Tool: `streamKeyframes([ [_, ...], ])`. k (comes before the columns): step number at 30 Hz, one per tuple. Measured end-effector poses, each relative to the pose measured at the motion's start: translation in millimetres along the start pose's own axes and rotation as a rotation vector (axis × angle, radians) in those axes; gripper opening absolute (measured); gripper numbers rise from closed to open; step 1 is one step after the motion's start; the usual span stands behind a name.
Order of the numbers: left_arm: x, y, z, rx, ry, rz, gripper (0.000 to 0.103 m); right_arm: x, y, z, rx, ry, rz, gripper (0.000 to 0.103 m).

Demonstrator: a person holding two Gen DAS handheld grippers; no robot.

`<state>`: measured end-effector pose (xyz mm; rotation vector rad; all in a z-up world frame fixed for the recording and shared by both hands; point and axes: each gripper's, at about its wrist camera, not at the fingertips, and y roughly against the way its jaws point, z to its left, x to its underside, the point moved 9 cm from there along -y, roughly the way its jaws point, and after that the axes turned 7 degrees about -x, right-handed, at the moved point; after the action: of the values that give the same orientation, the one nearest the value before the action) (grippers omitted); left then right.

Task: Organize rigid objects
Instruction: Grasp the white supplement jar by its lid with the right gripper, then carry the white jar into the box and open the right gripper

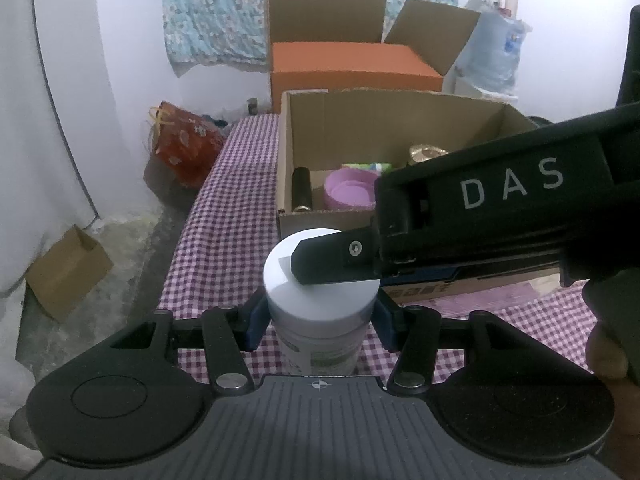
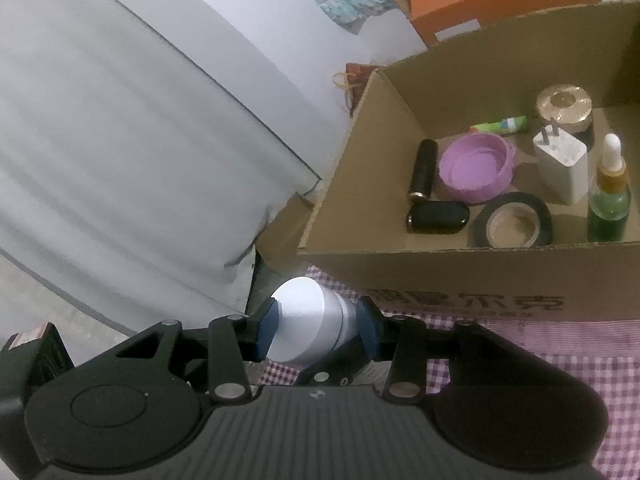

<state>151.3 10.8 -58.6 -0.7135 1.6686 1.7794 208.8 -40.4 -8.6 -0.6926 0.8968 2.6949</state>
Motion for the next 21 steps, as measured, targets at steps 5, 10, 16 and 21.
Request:
streamKeyframes([
  [5,-4,16,1,-0.014,-0.007,-0.025,0.053,1,10,11,-0.016,0.018,-0.015,0.046],
  [10,-18,40,-2,-0.016,-0.026,-0.081,0.053,-3,30,31,-0.033,0.053,-0.054,0.047],
  [16,-56,64,-17,0.036,-0.056,-0.160,0.053,-25,69,54,-0.036,0.109,-0.152,0.047],
  [21,-98,70,-47,0.098,-0.107,-0.217,0.053,-57,110,61,0.002,0.159,-0.244,0.047],
])
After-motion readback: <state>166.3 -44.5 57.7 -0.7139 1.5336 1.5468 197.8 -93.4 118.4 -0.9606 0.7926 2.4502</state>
